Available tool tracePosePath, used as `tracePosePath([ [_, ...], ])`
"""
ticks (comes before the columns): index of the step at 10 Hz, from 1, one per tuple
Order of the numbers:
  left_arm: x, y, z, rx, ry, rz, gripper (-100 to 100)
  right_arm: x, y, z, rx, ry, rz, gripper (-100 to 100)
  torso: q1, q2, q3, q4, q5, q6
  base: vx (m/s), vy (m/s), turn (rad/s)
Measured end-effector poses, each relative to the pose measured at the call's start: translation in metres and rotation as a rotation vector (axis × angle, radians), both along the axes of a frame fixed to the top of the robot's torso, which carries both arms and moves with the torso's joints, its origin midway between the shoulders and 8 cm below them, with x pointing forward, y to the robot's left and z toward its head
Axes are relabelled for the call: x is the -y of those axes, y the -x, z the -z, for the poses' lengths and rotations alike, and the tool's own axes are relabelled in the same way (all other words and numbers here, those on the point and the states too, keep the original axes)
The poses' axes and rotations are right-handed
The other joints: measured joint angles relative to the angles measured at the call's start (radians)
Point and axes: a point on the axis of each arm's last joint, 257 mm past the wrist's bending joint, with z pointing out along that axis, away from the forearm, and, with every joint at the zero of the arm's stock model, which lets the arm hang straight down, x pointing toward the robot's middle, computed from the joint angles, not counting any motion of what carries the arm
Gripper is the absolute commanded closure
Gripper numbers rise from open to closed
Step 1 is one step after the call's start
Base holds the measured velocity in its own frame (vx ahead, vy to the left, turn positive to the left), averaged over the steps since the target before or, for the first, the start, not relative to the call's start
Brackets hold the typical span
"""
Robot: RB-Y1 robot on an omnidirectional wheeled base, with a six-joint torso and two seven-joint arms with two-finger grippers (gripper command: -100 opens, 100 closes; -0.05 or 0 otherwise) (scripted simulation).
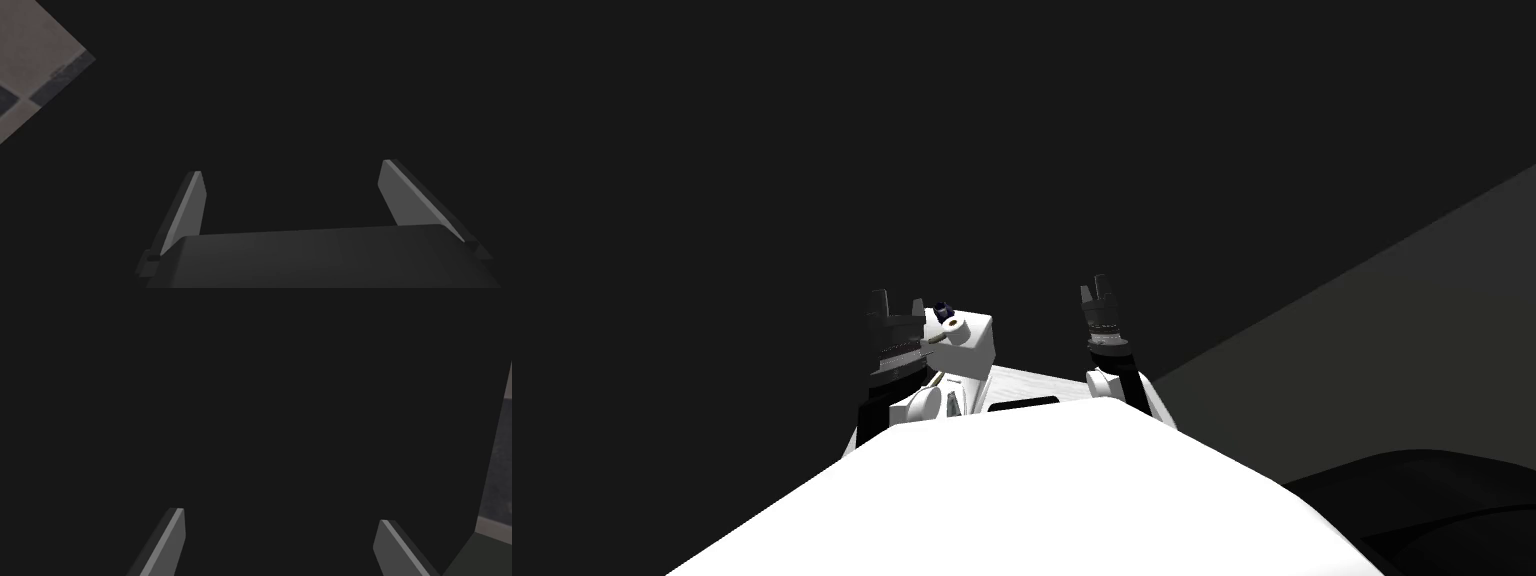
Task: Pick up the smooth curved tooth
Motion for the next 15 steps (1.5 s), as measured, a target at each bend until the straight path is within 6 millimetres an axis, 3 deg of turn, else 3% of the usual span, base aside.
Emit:
tracePosePath([
  [5, -0.005, -0.013, 0.021, -0.105, -0.092, 0.027, -100, 0.0, 0.0, 0.0, 0.0, 0.0, 0.0, 0, 0.004, 0.001, 0.001, 0.0, 0.001, 0.0, -0.009, 0.045, 0.063],
  [9, -0.021, -0.026, 0.061, -0.244, -0.119, 0.013, -100, 0.0, 0.0, 0.0, 0.0, 0.0, 0.0, 0, 0.004, 0.001, 0.0, 0.0, 0.001, 0.0, -0.005, 0.057, 0.068],
  [12, -0.033, -0.036, 0.08, -0.319, -0.117, -0.005, -100, 0.0, 0.0, 0.0, 0.0, 0.0, 0.0, 0, 0.004, 0.0, 0.0, 0.0, 0.001, 0.0, 0.0, 0.051, 0.08],
  [15, -0.052, -0.041, 0.115, -0.429, -0.1, -0.034, -100, 0.0, 0.0, 0.0, 0.0, 0.0, 0.0, 0, 0.004, 0.0, 0.0, 0.0, 0.001, 0.0, -0.001, 0.04, 0.039],
])
